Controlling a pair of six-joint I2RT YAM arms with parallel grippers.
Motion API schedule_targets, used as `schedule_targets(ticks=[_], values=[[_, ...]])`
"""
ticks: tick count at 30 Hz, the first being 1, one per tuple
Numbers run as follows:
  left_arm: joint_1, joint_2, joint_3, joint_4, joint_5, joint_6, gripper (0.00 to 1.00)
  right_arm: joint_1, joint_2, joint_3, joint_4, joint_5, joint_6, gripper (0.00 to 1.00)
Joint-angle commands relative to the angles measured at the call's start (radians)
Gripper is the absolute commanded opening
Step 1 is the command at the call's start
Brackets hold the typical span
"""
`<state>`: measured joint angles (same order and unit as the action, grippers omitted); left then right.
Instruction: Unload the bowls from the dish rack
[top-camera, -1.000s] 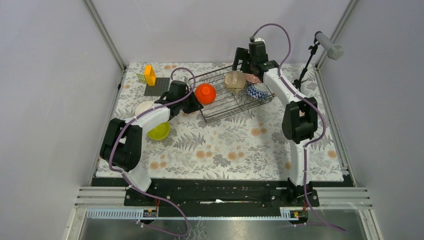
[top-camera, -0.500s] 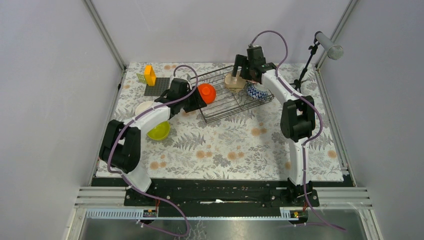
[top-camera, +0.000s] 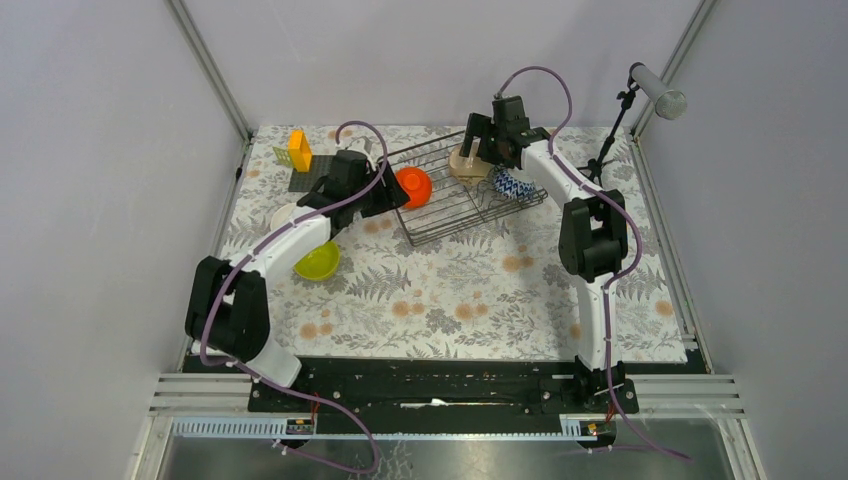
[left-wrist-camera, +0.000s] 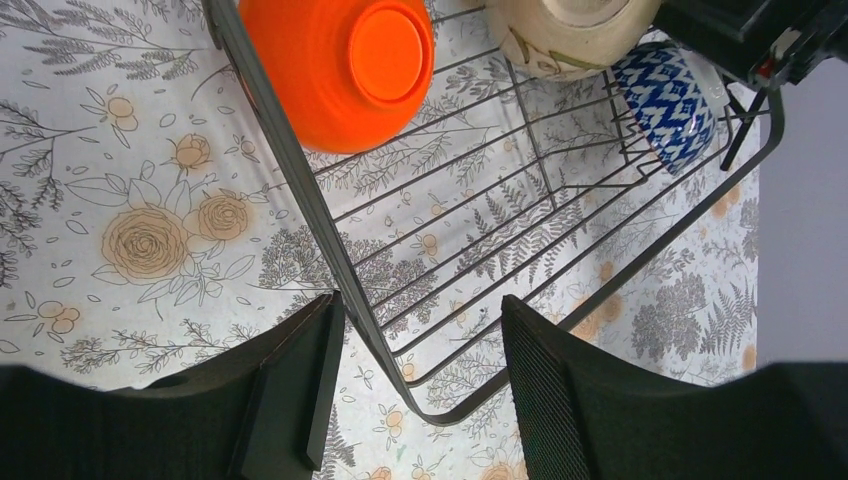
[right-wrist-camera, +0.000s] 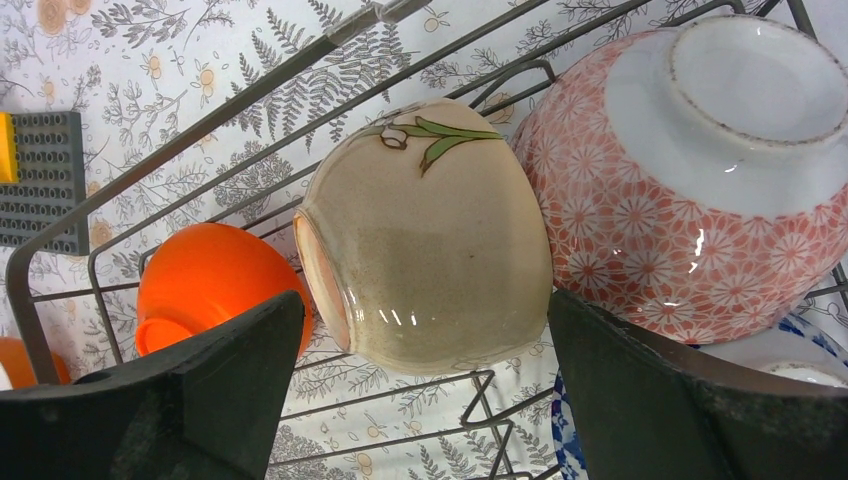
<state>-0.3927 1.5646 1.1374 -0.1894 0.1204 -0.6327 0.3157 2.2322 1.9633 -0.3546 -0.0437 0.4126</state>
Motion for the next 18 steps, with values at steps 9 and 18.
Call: schedule_targets(ticks=[9,18], values=[[0.008,-0.1,-0.007,0.022,-0.044,0.01,0.64,-0.012,0.038,-0.008,-0.022,-0.001,0.031,1.0],[0.009,-0.12,-0.019,0.018,-0.053,0.013,0.64,-0.012,0.006,-0.044,-0.023,0.097,-0.023,1.0]])
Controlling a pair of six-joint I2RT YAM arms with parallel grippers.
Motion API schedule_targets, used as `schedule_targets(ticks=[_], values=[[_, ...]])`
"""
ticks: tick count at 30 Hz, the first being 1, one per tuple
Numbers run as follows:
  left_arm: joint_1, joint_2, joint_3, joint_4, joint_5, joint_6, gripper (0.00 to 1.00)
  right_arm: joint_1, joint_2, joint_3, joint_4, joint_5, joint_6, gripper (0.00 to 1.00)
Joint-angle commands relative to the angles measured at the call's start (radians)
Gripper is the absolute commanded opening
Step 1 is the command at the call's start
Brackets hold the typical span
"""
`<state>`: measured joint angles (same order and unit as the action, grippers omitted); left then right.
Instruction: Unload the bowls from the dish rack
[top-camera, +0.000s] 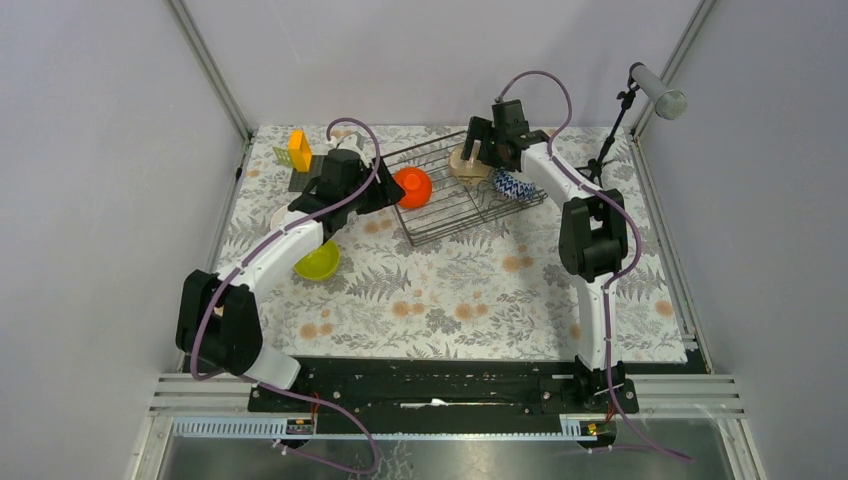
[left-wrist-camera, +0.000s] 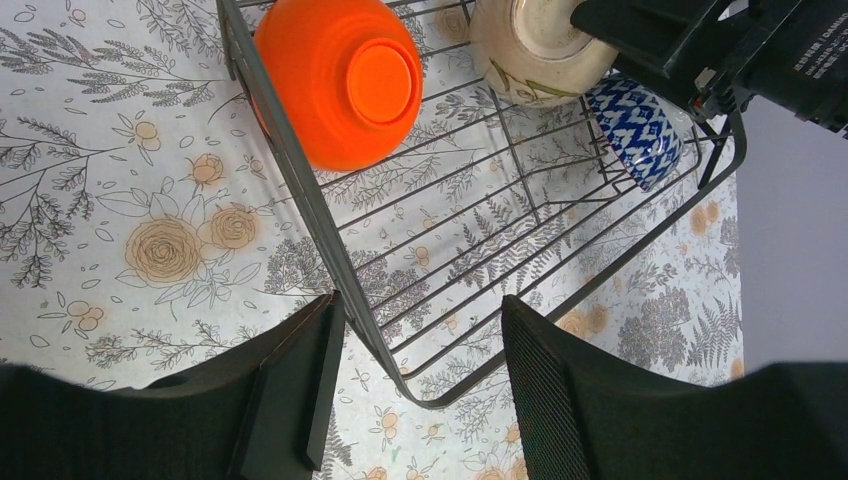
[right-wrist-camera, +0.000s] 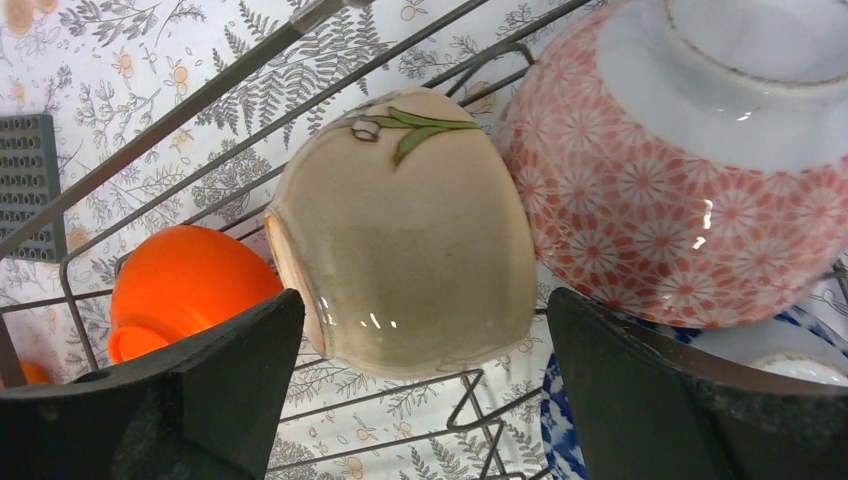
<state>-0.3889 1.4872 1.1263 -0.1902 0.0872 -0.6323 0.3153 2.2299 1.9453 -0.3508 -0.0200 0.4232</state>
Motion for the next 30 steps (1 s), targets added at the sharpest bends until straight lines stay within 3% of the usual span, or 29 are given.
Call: schedule_targets(ticks=[1,16,26,30], values=[[0.005,-0.043,-0.008,0.019,-0.02,0.012,0.64,-0.011,0.009,-0.027,-0.025,0.074,-0.036,1.0],[0.007,-0.054,-0.008,0.008,-0.021,0.021,0.63,-0.011,0.059,-0.019,0.104,-0.049,-0.045,1.0],[0.012,-0.065,-0.011,0.012,-0.023,0.021,0.63,-0.011,-0.05,-0.106,0.19,-0.103,-0.035,0.71],[0.015,-0.068,-0.007,0.017,-0.016,0.021,0.63,-0.012,-0.086,-0.122,0.214,-0.147,-0.009,0.67]])
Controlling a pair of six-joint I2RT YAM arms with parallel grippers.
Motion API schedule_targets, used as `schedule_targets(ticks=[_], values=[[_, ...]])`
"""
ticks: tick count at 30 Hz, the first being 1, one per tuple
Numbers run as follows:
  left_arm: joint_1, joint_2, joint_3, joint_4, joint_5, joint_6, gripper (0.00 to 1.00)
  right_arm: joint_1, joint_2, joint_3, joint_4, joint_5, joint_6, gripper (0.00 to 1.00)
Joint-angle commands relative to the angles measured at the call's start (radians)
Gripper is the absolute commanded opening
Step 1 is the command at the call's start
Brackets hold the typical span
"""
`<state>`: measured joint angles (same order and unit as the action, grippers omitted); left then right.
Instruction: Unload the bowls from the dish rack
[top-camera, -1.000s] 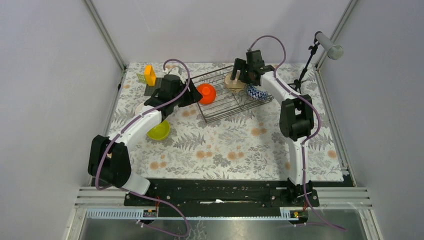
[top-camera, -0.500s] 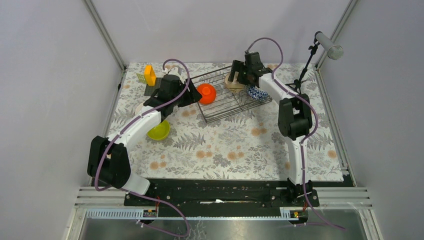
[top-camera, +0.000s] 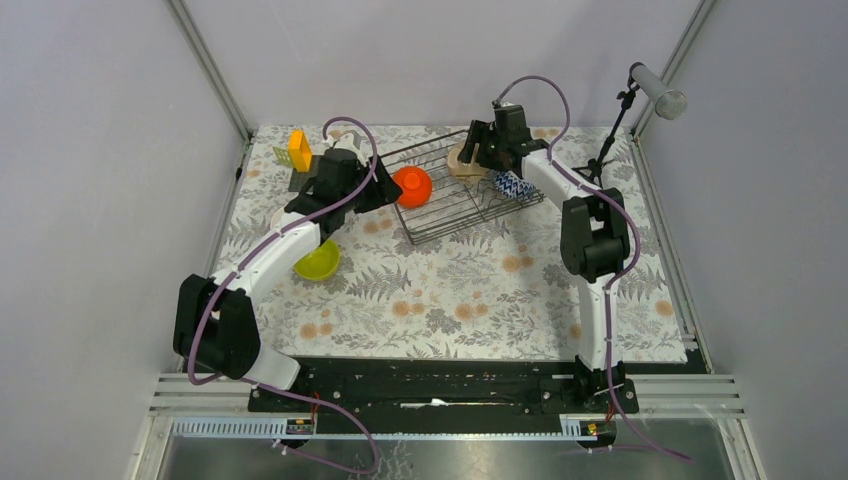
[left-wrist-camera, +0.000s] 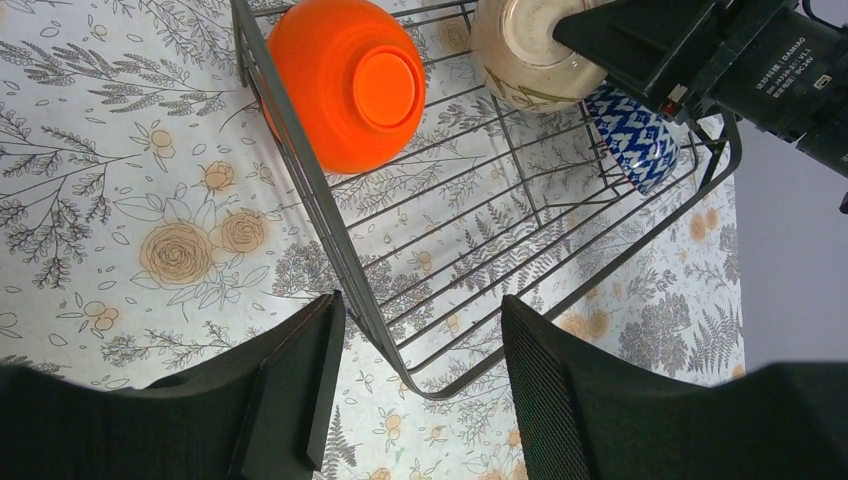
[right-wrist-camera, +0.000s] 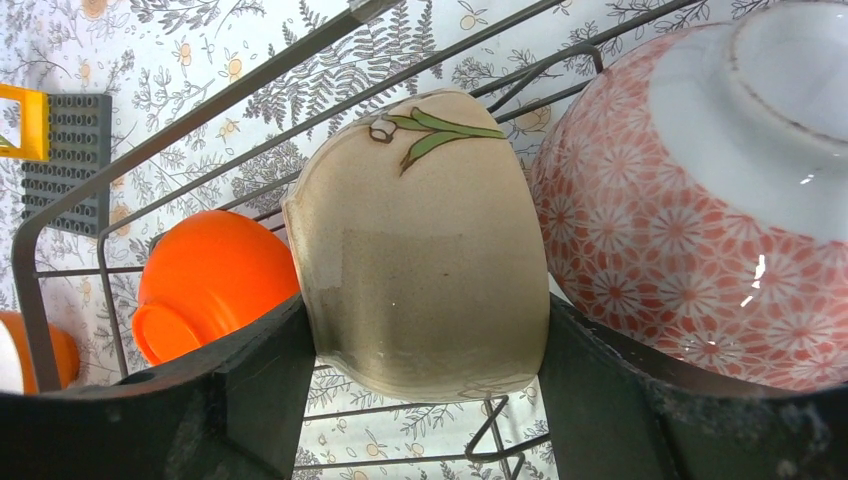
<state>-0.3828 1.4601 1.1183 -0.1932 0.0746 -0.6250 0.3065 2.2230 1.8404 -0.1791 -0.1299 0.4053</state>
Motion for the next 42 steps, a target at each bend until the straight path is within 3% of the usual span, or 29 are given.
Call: schedule_targets(ticks=[1,7,21,29,34,42], values=[[0.011,-0.04,0.0,0.021,0.001,0.014,0.63,-0.003,-0.085,-0.02,0.051,-0.051,0.018,0.66],[0.018,-0.05,-0.011,0.048,0.023,0.006,0.63,-0.003,-0.112,-0.019,0.078,-0.11,0.067,0.59],[0.035,-0.085,-0.037,0.125,0.091,-0.026,0.63,-0.003,-0.17,-0.038,0.17,-0.266,0.205,0.57],[0.105,-0.139,-0.064,0.19,0.147,-0.104,0.82,-0.003,-0.31,-0.212,0.383,-0.406,0.427,0.54],[0.229,-0.158,-0.114,0.356,0.344,-0.267,0.99,0.005,-0.371,-0.268,0.534,-0.522,0.568,0.54],[0.327,-0.14,-0.206,0.793,0.589,-0.556,0.99,0.047,-0.403,-0.323,0.826,-0.641,0.852,0.54]])
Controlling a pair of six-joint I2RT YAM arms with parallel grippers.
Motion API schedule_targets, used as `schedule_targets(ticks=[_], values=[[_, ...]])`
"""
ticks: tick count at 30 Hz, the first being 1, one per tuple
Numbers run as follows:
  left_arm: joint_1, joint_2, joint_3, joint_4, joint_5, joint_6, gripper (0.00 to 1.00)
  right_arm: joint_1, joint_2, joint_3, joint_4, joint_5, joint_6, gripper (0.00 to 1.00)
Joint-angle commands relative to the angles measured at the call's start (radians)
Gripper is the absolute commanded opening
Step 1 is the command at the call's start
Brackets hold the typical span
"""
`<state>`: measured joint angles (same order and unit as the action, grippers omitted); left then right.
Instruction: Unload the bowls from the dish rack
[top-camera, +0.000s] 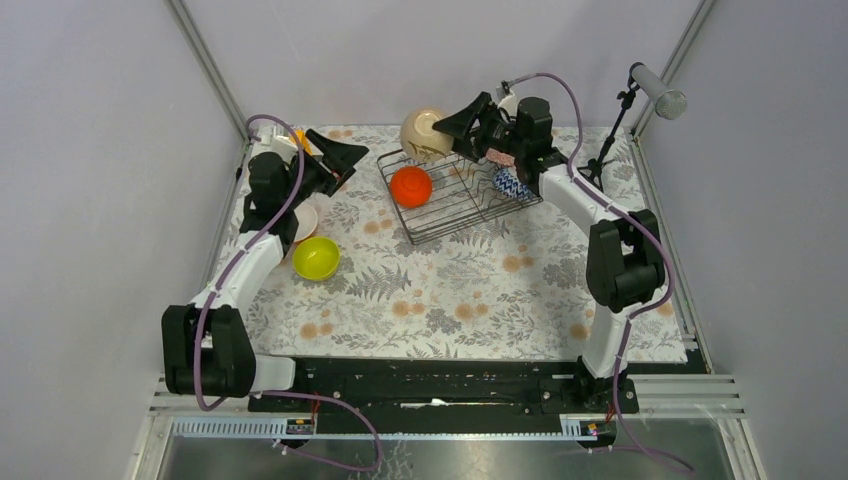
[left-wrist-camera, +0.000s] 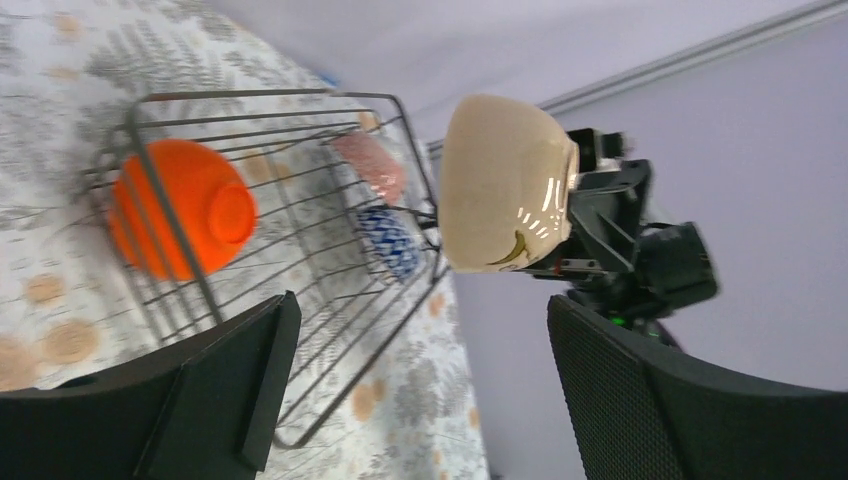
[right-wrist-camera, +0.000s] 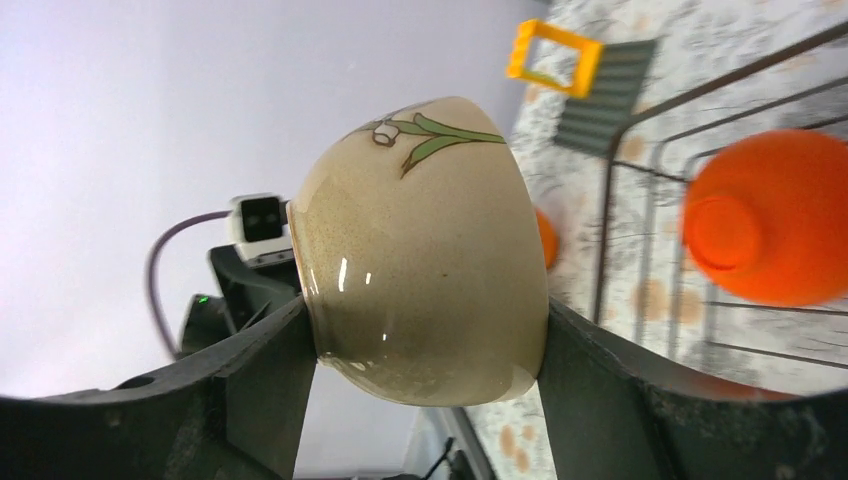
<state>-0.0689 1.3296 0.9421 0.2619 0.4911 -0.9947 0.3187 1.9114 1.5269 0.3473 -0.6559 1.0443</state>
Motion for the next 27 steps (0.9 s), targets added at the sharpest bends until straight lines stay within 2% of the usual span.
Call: schedule_targets(ticks=[1,6,11,17,21,27], values=[[0.014,-0.003,-0.031,0.387,0.19,-0.216,0.99,0.044,-0.094,-0.017,0.329,-0.113,0.258,0.55],[0.012,0.007,-0.014,0.535,0.234,-0.31,0.99,0.103,-0.104,-0.016,0.373,-0.12,0.311,0.56],[0.011,-0.01,-0.01,0.515,0.239,-0.311,0.99,0.13,-0.101,-0.017,0.459,-0.125,0.385,0.56],[0.009,-0.026,-0.018,0.512,0.247,-0.313,0.97,0.155,-0.083,0.0,0.479,-0.134,0.417,0.56],[0.009,-0.007,-0.023,0.635,0.281,-0.381,0.88,0.166,-0.07,-0.005,0.477,-0.13,0.423,0.57],[0.007,0.042,-0.019,0.843,0.323,-0.501,0.77,0.17,-0.018,0.017,0.576,-0.141,0.529,0.58]])
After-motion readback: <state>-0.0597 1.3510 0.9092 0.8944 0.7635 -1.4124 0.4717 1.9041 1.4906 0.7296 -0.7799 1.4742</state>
